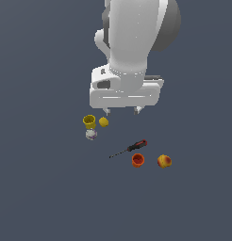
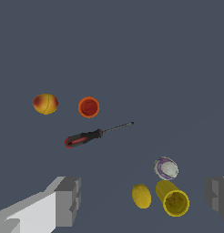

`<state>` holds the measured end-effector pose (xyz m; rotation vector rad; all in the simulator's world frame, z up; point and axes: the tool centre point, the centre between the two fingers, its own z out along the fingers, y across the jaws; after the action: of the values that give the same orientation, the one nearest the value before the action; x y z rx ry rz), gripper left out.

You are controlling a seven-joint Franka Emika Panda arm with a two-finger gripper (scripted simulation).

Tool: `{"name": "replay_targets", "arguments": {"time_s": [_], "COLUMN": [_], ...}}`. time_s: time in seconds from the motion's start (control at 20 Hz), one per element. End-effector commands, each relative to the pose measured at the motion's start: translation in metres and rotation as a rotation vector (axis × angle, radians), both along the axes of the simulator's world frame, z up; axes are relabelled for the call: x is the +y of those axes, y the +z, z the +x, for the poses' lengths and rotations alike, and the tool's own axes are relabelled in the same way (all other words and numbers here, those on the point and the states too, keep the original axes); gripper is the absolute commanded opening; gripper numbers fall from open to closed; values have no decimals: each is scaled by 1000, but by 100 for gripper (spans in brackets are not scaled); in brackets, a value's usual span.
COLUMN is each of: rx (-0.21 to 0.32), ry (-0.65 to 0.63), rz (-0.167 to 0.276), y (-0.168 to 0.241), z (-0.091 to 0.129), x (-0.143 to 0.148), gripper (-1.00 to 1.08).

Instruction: Pick up a designated object from a clutter of objects.

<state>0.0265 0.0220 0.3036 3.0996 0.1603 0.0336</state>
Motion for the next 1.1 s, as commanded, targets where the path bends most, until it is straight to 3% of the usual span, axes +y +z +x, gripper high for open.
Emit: {"name": "replay_targets", "arguments": {"time_s": [0.0,0.55,1.05], "rx": [3,19,28], "ry": [32,235,372], "rz": [-1,7,24], "y": [-15,-115,-192], "z": [9,51,66], "x": [6,43,71], "gripper": [100,100,100]}}
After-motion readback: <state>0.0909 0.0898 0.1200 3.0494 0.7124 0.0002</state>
